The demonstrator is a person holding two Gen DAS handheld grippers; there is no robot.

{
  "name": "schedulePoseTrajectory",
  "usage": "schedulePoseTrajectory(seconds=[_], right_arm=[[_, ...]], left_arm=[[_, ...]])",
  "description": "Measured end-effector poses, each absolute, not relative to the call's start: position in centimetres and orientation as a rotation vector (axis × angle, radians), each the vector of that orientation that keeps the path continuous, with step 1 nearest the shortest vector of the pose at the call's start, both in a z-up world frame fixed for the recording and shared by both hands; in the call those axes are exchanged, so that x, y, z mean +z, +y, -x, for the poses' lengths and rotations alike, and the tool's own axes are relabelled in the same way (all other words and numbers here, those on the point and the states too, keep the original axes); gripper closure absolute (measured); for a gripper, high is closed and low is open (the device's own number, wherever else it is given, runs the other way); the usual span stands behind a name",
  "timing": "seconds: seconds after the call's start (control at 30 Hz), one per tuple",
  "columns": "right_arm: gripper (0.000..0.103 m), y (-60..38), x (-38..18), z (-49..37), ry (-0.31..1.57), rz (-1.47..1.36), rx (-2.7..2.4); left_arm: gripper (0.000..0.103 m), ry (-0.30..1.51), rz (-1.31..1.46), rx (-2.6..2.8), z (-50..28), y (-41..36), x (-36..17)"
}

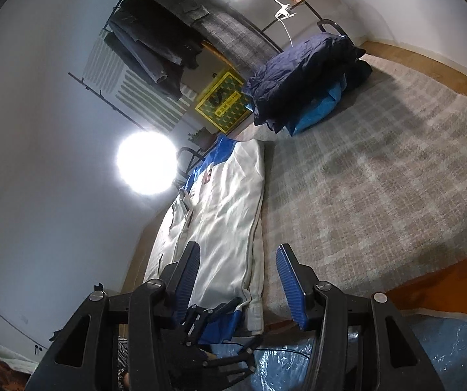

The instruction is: Fold large clothes

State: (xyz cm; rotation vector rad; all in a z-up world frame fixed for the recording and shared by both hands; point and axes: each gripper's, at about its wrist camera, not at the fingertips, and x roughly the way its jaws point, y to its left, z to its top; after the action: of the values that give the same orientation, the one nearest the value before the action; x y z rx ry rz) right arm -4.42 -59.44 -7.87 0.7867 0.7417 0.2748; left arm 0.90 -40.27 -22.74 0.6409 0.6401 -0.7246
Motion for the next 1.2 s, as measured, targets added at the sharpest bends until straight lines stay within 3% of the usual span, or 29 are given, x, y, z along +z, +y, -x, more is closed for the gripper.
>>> schedulePoseTrajectory(seconds=[0.03,0.07,0.1,0.23,0.3,0.37,0.7,0.8,0.83,0.9,0.93,1.0,1.2], right_arm=[[0.051,-59.4,-7.9,4.1,0.747,-0.790,0.276],[0.051,-59.4,-8.0,3.8,0.753,-0.790,0.276],[0.051,-59.3,-8.1,3.3,0.761,-0.787,0.275],[0.050,-58.1,-8.2,-0.2,0.828,-0.744,0.300],[0.038,-57.2,-8.6,-2.6,0.867,-0.725,0.335],[0.033,-56.1,-9.5,-5.8,0.900,-0.729,0.375],[0.036,-52.1,-16.7,-19.6,1.055,-0.731,0.299],[0.043,-51.7,-18.4,-22.7,1.080,-0.765,0.296],[0.049,-51.5,-19.0,-23.7,1.090,-0.773,0.298],[0.074,-50.9,-19.8,-24.9,1.119,-0.782,0.302],[0.078,-50.4,-20.3,-25.5,1.150,-0.771,0.298],[0.098,-49.6,-20.4,-26.1,1.190,-0.707,0.249],[0.100,-47.2,-16.7,-26.6,1.174,-0.542,0.196]], left_arm=[[0.073,0.673,-0.581,-0.754,-1.7,-39.6,-22.0],[0.086,0.701,-0.536,-0.773,-2.2,-39.0,-21.5],[0.090,0.734,-0.480,-0.794,-2.8,-38.4,-20.9],[0.093,0.836,-0.242,-0.846,-4.9,-35.9,-18.5],[0.093,0.850,-0.130,-0.851,-5.5,-34.5,-17.3],[0.093,0.850,-0.061,-0.847,-5.7,-33.4,-16.4],[0.094,0.831,0.077,-0.826,-5.5,-30.2,-14.5],[0.094,0.829,0.101,-0.822,-5.3,-29.7,-14.4],[0.094,0.830,0.110,-0.821,-5.2,-29.6,-14.5],[0.094,0.833,0.126,-0.821,-5.7,-29.4,-14.7],[0.094,0.835,0.135,-0.820,-5.8,-29.3,-14.7],[0.094,0.839,0.159,-0.818,-6.3,-29.0,-14.8],[0.094,0.841,0.238,-0.825,-6.5,-27.3,-14.8]])
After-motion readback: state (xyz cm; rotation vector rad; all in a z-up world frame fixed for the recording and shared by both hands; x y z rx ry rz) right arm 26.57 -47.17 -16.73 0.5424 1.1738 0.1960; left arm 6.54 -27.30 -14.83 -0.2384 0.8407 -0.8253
